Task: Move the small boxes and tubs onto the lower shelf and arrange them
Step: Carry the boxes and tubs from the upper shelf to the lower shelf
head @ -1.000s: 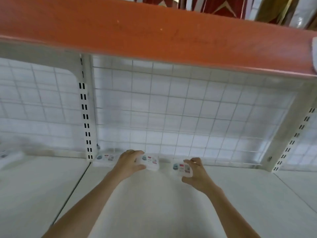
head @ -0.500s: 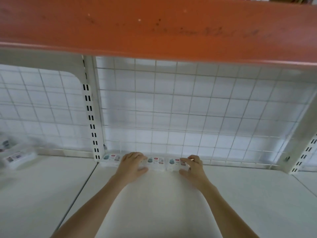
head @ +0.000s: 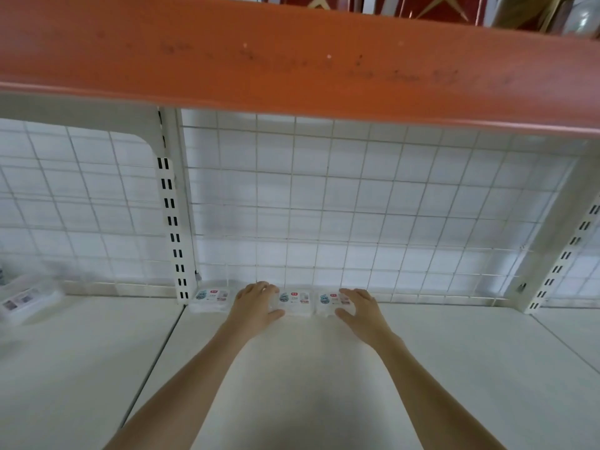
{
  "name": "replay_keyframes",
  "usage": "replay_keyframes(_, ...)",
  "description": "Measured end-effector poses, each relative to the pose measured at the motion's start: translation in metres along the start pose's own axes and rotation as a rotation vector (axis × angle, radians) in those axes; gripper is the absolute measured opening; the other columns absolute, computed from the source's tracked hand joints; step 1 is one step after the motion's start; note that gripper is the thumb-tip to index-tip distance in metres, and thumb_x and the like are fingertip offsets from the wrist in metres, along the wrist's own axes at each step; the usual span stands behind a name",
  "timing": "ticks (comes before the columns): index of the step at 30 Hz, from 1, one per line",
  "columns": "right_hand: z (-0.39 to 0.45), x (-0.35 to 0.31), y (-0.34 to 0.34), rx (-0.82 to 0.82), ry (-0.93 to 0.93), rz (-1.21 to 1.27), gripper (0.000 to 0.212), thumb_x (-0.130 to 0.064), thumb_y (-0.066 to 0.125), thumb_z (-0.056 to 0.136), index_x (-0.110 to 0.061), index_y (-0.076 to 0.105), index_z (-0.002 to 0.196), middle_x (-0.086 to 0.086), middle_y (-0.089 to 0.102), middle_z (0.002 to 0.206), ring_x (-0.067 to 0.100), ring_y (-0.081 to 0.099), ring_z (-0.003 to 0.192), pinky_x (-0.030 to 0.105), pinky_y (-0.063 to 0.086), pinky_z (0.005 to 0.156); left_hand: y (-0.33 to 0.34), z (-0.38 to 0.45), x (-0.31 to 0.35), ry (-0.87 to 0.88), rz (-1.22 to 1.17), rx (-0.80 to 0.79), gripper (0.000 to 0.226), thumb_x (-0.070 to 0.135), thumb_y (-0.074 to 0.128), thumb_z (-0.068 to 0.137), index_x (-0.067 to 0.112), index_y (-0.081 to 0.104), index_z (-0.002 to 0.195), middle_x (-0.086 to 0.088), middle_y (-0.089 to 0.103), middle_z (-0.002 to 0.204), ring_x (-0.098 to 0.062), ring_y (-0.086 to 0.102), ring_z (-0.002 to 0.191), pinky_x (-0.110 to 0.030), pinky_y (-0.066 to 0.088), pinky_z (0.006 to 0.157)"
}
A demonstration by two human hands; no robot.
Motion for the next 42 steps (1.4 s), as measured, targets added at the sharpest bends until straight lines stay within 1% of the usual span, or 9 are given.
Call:
replay_keyframes(3, -0.02, -0.008, -0.013, 0.031, 0.009, -0.062, 0.055, -0.031, 0.053, 0.091, -0.019, 0.032, 0.141, 0.001, 0.024, 0.149, 0.023, 0.018, 0.136, 0.036, 0.026, 0.107, -0.015, -0.011, -0.001, 0.049, 0.004, 0.012, 0.057, 0.045, 0.053, 0.088, 0.018, 0.037, 0.136, 0.001, 0.04, 0.138, -0.019, 0.04, 0.124, -0.035, 0.029, 0.104)
replay_keyframes(12, -0.139, -0.03, -0.056, 0.244, -0.203, -0.339, 0.033, -0.033, 0.055, 0.089, -0.02, 0.057, 0.12, -0.006, 0.058, 0.119, 0.017, 0.052, 0.112, 0.029, 0.044, 0.088, -0.075, -0.116, 0.014, 0.119, 0.086, 0.11, 0.036, 0.036, 0.05, 0.091, 0.018, 0.052, 0.122, 0.003, 0.055, 0.117, -0.014, 0.053, 0.11, -0.029, 0.041, 0.087)
replay_keyframes(17, -0.217, -0.033, -0.046, 0.273, -0.294, -0.298, 0.027, -0.027, 0.065, 0.077, -0.017, 0.065, 0.102, -0.005, 0.068, 0.096, 0.019, 0.065, 0.084, 0.032, 0.055, 0.066, -0.089, -0.206, 0.033, 0.16, 0.121, 0.218, 0.035, 0.042, 0.039, 0.078, 0.021, 0.062, 0.093, 0.009, 0.06, 0.083, -0.011, 0.064, 0.072, -0.026, 0.05, 0.06)
replay_keyframes(21, -0.28, -0.034, -0.043, 0.272, -0.312, -0.283, 0.031, -0.037, 0.046, 0.078, -0.019, 0.066, 0.095, -0.008, 0.067, 0.088, 0.017, 0.064, 0.076, 0.028, 0.052, 0.059, -0.089, -0.281, 0.048, 0.096, 0.122, 0.278, 0.025, 0.039, 0.042, 0.078, 0.024, 0.054, 0.094, 0.007, 0.06, 0.08, -0.014, 0.062, 0.068, -0.025, 0.049, 0.058)
replay_keyframes(26, -0.345, -0.023, -0.021, 0.144, -0.335, -0.218, 0.028, -0.036, 0.047, 0.077, -0.022, 0.065, 0.094, -0.007, 0.065, 0.084, 0.019, 0.063, 0.075, 0.027, 0.05, 0.058, -0.071, -0.375, 0.065, -0.054, 0.045, 0.26, 0.023, 0.037, 0.044, 0.078, 0.025, 0.049, 0.097, 0.005, 0.062, 0.084, -0.015, 0.062, 0.07, -0.025, 0.05, 0.058)
replay_keyframes(31, -0.383, -0.026, 0.01, -0.045, -0.359, -0.19, 0.03, -0.019, 0.078, 0.068, -0.024, 0.066, 0.095, -0.006, 0.067, 0.089, 0.019, 0.067, 0.079, 0.028, 0.054, 0.058, -0.063, -0.458, 0.061, -0.256, 0.063, 0.164, 0.03, 0.041, 0.043, 0.079, 0.025, 0.058, 0.1, 0.006, 0.063, 0.091, -0.016, 0.064, 0.077, -0.029, 0.053, 0.059)
replay_keyframes(36, -0.394, -0.077, 0.044, -0.149, -0.486, -0.181, 0.03, -0.015, 0.081, 0.066, -0.019, 0.067, 0.093, -0.003, 0.069, 0.087, 0.021, 0.066, 0.076, 0.031, 0.054, 0.061, -0.095, -0.536, 0.039, -0.503, 0.15, 0.204, 0.033, 0.04, 0.047, 0.074, 0.019, 0.066, 0.093, 0.004, 0.065, 0.084, -0.018, 0.065, 0.071, -0.027, 0.051, 0.057)
replay_keyframes(39, -0.395, -0.123, 0.072, -0.197, -0.58, -0.132, 0.027, -0.016, 0.075, 0.074, -0.017, 0.066, 0.1, -0.001, 0.068, 0.095, 0.024, 0.064, 0.087, 0.035, 0.053, 0.07, -0.117, -0.581, 0.02, -0.657, 0.172, 0.225, 0.031, 0.023, 0.077, 0.065, 0.018, 0.067, 0.094, 0.002, 0.066, 0.085, -0.021, 0.066, 0.073, -0.029, 0.05, 0.058)
replay_keyframes(42, -0.397, -0.178, 0.105, -0.251, -0.685, -0.056, 0.033, -0.023, 0.064, 0.084, -0.018, 0.06, 0.116, 0.0, 0.064, 0.106, 0.023, 0.058, 0.099, 0.035, 0.047, 0.08, -0.142, -0.622, -0.004, -0.808, 0.161, 0.257, 0.031, 0.019, 0.074, 0.073, 0.015, 0.066, 0.103, -0.004, 0.064, 0.097, -0.028, 0.064, 0.083, -0.035, 0.048, 0.066)
Point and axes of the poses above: each hand's wrist, its own z-axis towards the middle knuckle, its own y-axis out of the palm, x = y × z, the point moved 4 cm from there along z, towards the middle knuckle
